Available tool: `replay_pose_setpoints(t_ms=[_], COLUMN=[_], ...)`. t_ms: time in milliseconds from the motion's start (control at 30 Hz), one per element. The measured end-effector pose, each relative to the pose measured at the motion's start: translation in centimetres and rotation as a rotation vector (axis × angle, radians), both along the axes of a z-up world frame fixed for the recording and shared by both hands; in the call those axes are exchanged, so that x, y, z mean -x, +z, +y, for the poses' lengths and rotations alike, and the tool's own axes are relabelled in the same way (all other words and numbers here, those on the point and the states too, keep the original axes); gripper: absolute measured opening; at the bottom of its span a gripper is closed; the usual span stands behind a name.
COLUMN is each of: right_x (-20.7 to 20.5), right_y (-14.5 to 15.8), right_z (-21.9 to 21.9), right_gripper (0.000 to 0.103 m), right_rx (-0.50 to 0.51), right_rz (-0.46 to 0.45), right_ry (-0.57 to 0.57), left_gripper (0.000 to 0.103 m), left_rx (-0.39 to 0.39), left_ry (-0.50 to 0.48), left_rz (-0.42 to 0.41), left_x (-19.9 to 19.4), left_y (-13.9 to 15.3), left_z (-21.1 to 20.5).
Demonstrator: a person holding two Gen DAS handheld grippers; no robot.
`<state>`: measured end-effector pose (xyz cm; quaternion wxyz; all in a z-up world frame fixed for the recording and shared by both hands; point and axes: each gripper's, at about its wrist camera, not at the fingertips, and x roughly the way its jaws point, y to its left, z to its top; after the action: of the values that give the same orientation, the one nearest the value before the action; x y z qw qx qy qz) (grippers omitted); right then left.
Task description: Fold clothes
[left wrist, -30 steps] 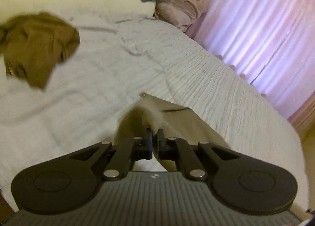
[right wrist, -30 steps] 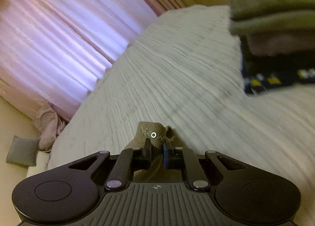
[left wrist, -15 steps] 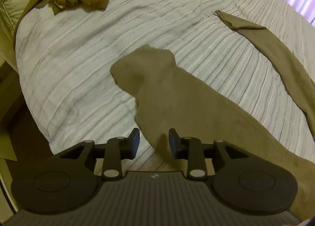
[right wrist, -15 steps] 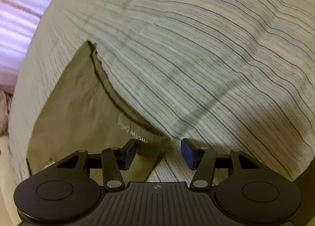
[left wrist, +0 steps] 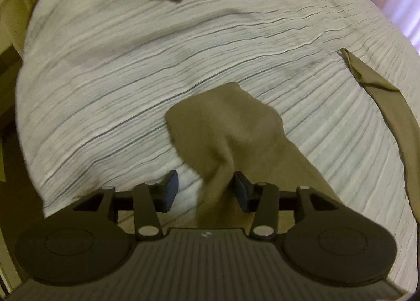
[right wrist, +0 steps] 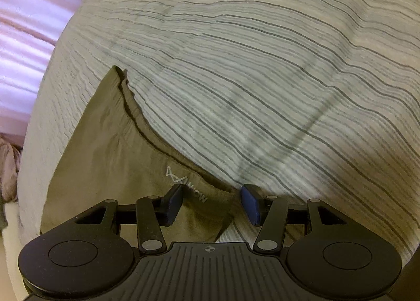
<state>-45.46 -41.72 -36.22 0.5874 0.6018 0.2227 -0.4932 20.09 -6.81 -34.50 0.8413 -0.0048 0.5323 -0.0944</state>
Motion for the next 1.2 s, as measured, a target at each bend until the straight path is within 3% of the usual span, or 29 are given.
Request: replay_pose_setpoints(t_ms=[33,67,100,167,267,333,400,500,600,667,700,833,900,933,1000,1100,1167,1200], right_x=[-0.3,-0.7,-1.1,-1.7,-2.0,-2.3,-2.6,-2.7,-2.8,-2.6,-2.6,-3.4,-4.0,-4.4,-4.6,-4.3,-3.8,-3.4], right_y=[0.2,0.4,0.7,1.2,1.9,1.8,1.5,1.0,0.9,0.7,0.6,0.5,0.4,0.5,0.8,1.6,2.3,2.7], right_z=[0.0,-0.1,-0.2,-0.4,0.2,0.8,1.2,0.8,0.4,0.4,0.4,0.5,0.5,0.5,0.4,0.1,-0.2,-0.4], right_gripper=[0.030,0.026,0.011,0.008,0.007,0.007,0.007,0.008,0.008,0.026,0.043,0.045,0.044,0.039,0.039,0.040,0.059,0.063], right_rx=[0.008,0.020,0.033,0.052,0.058,0.040,0.034,0.011,0.004,-0.007,-0.014,-0.008,-0.002,0.000,0.001,0.004,0.010,0.017], right_rz=[0.018,0.036,0.053,0.079,0.102,0.110,0.129,0.130,0.127,0.119,0.118,0.154,0.182,0.211,0.255,0.318,0.369,0.402], right_ry=[0.017,0.041,0.061,0.083,0.082,0.083,0.070,0.036,0.038,0.016,0.002,0.025,0.048,0.067,0.088,0.087,0.065,0.041], left_gripper=[0.006,0.005,0.004,0.004,0.007,0.015,0.017,0.017,0.022,0.027,0.030,0.032,0.032,0.030,0.029,0.031,0.034,0.033], left_rx=[0.002,0.000,-0.030,-0.081,-0.222,-0.321,-0.504,-0.520,-0.317,-0.190,-0.130,-0.033,-0.053,-0.106,-0.194,-0.308,-0.361,-0.386], left_ry=[0.000,-0.004,-0.042,-0.134,-0.267,-0.355,-0.398,-0.317,-0.151,-0.056,-0.009,0.122,0.111,0.082,0.041,0.058,0.109,0.123], left_rz=[0.004,0.004,-0.023,-0.094,-0.188,-0.247,-0.254,-0.210,-0.107,-0.047,-0.018,0.043,0.054,0.061,0.026,-0.024,-0.048,-0.069], left_x=[-0.5,-1.0,-1.0,-0.9,-1.5,-1.8,-2.4,-3.4,-3.5,-3.4,-3.3,-3.0,-2.6,-2.5,-2.2,-2.4,-2.8,-2.9], left_y=[-0.4,-0.6,-0.1,1.7,4.0,5.3,3.9,2.8,2.3,1.9,1.8,0.8,0.2,-0.2,-0.1,0.6,1.3,1.8], left_z=[-0.1,-0.3,-1.0,-2.0,-2.6,-3.0,-3.4,-1.7,1.1,2.7,3.5,5.1,4.8,4.3,3.4,3.0,3.3,3.4])
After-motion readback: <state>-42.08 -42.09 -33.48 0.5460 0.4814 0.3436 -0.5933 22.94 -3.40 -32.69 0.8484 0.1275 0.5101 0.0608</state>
